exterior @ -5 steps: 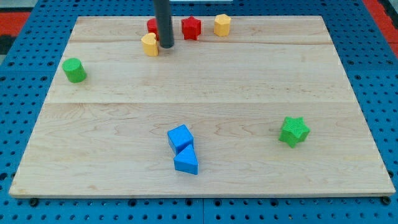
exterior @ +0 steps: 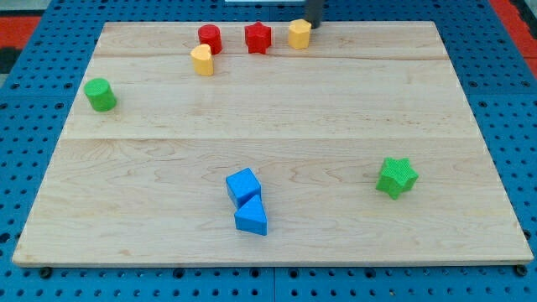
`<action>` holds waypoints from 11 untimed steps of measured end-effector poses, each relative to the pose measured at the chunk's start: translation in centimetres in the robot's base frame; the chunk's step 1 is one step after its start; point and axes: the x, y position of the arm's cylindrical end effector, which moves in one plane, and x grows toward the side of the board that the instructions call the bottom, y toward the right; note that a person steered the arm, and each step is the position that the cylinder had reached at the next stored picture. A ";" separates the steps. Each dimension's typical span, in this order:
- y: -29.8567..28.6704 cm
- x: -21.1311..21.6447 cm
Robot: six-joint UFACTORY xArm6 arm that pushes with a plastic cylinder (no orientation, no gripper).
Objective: Slide the yellow hexagon to the bottom side of the yellow heart
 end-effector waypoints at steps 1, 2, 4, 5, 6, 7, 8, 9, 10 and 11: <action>0.7 0.9; -0.7 2.7; -3.6 4.0; -3.5 4.0; -3.5 4.0; -3.5 4.5; -3.9 7.5; -6.0 10.8; -5.2 13.2; -4.5 14.4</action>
